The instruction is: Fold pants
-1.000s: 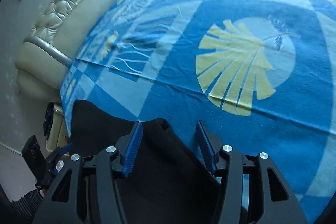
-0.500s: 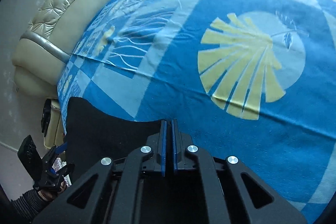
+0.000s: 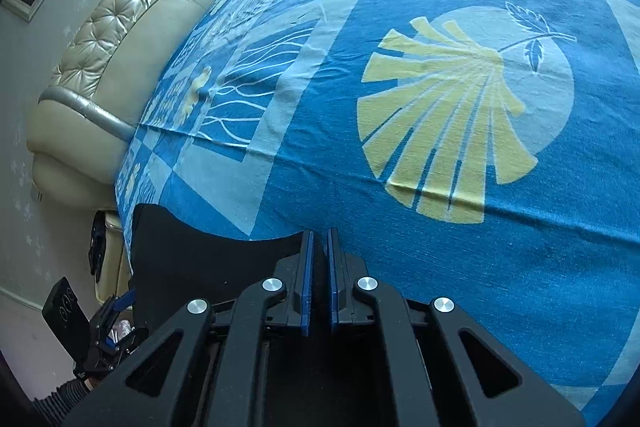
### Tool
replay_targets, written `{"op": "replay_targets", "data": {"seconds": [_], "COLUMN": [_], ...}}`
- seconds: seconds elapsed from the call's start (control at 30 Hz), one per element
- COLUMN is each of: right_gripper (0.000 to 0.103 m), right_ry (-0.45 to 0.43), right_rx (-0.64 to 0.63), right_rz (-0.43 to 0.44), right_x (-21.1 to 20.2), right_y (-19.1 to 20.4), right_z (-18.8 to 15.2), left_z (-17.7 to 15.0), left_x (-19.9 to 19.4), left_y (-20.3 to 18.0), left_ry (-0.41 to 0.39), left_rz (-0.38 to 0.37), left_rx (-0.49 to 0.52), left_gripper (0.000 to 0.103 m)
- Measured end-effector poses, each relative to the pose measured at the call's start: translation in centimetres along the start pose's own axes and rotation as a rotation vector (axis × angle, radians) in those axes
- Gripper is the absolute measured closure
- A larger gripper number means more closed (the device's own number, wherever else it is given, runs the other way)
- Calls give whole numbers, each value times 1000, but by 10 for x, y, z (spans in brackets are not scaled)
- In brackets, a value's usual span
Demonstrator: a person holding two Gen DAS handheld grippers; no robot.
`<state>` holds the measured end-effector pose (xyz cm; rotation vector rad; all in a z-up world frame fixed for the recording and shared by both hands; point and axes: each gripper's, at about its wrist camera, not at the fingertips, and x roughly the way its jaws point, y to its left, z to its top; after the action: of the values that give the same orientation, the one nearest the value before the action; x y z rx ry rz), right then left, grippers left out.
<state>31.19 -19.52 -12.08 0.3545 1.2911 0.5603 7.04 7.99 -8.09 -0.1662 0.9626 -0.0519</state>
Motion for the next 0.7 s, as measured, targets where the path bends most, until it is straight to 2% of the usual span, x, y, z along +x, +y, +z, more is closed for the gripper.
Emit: {"op": "replay_targets", "data": {"seconds": [0.1,0.2,0.23,0.3,0.37,0.4,0.43,0.57,0.7], "right_gripper": [95,95,91,90,80,68,62,50,45], "right_ry": [-15,-78,-118,-190,-243,-285,-318,-414,-488], "right_rx": [22,74,112,170,206,225,236,279,327], "right_rz": [1,-35,-37,-38,-26,-20,-7,-12,-90], "right_x": [-3,-16,-26,-49,-72,-91,-107,-173,-240], "right_y": [-3,-15,-23,-36,-45,-50,-55,-77,-106], "right_z": [1,2,1,-3,-9,-16,-23,-63,-115], "left_z": [0,0,0,0,0,-1,0,0,-1], "left_x": [0,0,0,0,0,0,0,1,1], "left_y": [0,0,0,0,0,0,0,0,-1], "left_ry": [0,0,0,0,1,1,0,1,1], "left_rz": [0,-1,-1,-1,0,0,0,0,2], "left_rx": [0,0,1,1,0,0,1,3,6], "left_gripper": [2,2,2,2,2,2,2,2,2]}}
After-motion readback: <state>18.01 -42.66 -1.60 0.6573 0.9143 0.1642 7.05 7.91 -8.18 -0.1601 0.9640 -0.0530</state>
